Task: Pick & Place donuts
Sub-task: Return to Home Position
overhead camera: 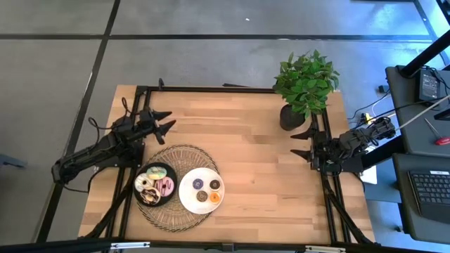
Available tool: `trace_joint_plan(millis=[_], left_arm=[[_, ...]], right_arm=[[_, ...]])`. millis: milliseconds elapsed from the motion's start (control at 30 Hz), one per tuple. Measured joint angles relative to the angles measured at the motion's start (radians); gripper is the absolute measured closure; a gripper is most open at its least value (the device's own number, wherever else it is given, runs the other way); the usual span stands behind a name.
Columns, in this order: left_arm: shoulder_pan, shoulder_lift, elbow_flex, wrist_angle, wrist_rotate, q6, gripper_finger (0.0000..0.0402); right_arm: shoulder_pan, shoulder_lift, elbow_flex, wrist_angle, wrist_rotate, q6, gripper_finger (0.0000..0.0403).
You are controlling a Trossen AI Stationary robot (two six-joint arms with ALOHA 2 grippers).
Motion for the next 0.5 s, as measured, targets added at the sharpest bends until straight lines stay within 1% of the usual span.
trace_joint_plan(millis=[167, 267, 433, 500], left_arm=[[0.011, 0.003, 0.000, 0.000, -0.002, 0.054, 0.0173], [0.011, 0.003, 0.000, -0.001, -0.003, 0.075, 0.0173], [0.010, 0.003, 0.000, -0.002, -0.003, 0.076, 0.0173], [0.010, 0.003, 0.000, -0.002, -0.003, 0.076, 0.0173]], right_arm=[[0.000, 0.000, 0.000, 0.028, 0.000, 0.002, 0.0119], [0.000, 0.000, 0.000, 0.083, 0.020, -0.008, 0.0119], [0.000, 0.000, -0.002, 0.126, 0.036, -0.070, 0.0119], [0.000, 0.000, -0.038, 0.202, 0.036, -0.105, 0.0119]])
